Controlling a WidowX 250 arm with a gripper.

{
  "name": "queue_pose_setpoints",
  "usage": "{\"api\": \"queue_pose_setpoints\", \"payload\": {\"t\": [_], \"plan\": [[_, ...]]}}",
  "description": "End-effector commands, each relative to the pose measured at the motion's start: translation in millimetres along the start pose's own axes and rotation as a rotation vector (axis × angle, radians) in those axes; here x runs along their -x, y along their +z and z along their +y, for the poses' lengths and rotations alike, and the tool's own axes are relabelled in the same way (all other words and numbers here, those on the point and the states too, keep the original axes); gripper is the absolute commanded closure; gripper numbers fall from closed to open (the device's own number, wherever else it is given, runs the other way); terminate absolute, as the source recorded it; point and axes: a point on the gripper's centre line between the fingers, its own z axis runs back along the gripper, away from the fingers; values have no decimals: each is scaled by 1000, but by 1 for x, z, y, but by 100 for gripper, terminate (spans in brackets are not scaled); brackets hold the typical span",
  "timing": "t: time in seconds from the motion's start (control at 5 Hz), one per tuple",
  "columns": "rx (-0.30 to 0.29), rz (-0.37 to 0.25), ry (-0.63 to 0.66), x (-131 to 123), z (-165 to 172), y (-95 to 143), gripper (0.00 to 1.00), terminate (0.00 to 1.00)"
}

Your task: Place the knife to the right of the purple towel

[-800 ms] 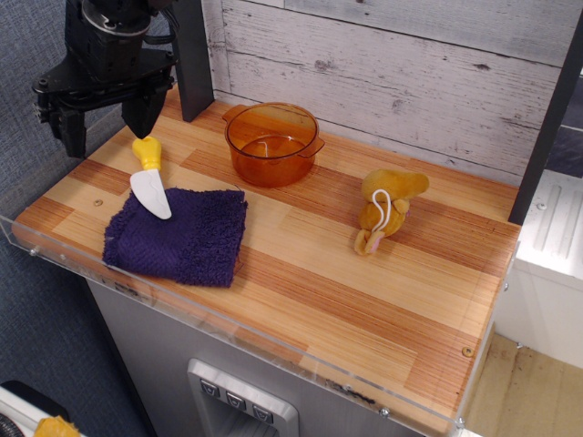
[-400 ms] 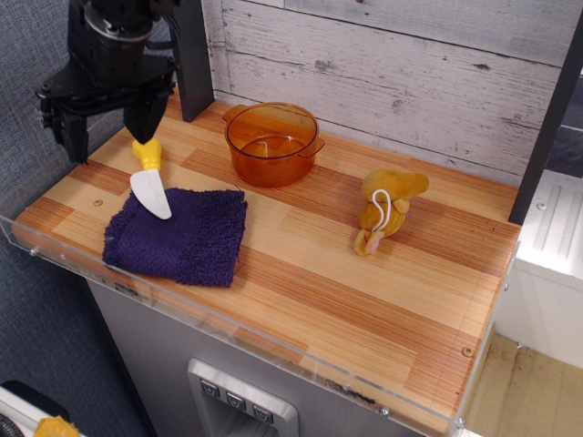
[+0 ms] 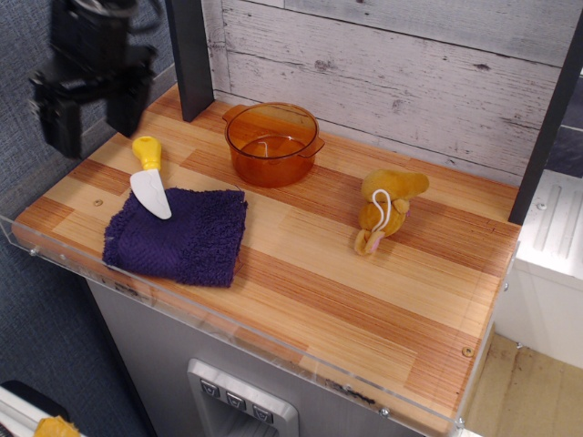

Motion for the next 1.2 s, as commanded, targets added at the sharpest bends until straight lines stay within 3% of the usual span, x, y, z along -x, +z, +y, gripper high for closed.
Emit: {"api": "queue_pose_setpoints", "payload": {"t": [0.0,0.2,0.4,0.6,0.8,1.0], "plan": [[-79,-27,173,-17,7,9,0,0],[-116,-41,160,-21,5,-4,0,0],[174,-6,41,-47,7,-3,0,0],[396,15,63,-58,10,-6,0,0],[423,91,51,-49,4,-13,0,0],[408,133,-7,-39,-5,-22,0,0]]}}
